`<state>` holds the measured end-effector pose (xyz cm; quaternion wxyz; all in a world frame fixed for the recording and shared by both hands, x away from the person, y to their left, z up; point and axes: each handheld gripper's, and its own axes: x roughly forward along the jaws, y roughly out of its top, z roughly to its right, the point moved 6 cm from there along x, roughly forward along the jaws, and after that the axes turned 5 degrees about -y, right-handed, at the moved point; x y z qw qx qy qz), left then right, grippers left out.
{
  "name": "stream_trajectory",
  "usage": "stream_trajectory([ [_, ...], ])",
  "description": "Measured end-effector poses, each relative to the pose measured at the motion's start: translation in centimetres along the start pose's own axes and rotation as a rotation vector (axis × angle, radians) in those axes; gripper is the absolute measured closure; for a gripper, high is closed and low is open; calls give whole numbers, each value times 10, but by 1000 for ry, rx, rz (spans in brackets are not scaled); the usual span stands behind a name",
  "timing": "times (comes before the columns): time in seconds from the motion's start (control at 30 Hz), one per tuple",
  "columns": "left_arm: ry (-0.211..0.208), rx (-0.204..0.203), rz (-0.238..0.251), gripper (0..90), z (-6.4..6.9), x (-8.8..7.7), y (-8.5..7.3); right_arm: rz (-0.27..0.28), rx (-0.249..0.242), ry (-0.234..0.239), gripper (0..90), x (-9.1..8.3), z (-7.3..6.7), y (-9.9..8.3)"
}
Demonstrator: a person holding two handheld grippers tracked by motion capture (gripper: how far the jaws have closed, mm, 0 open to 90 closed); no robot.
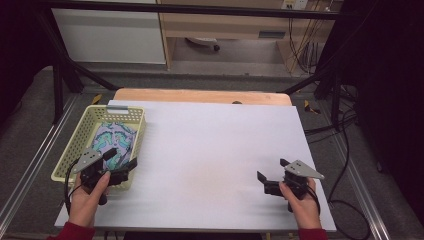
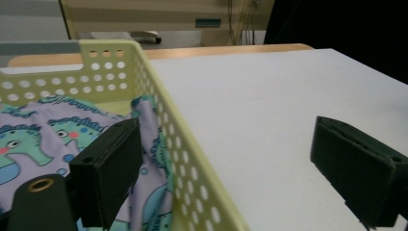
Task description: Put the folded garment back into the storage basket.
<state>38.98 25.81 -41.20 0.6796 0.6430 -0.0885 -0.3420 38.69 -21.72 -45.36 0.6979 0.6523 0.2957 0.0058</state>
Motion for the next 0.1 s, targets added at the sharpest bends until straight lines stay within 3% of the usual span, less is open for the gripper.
stream_trajectory([
  [0.1,-56,10,-12,113,25,3,9,-10,0,73,32,12,-18,1],
])
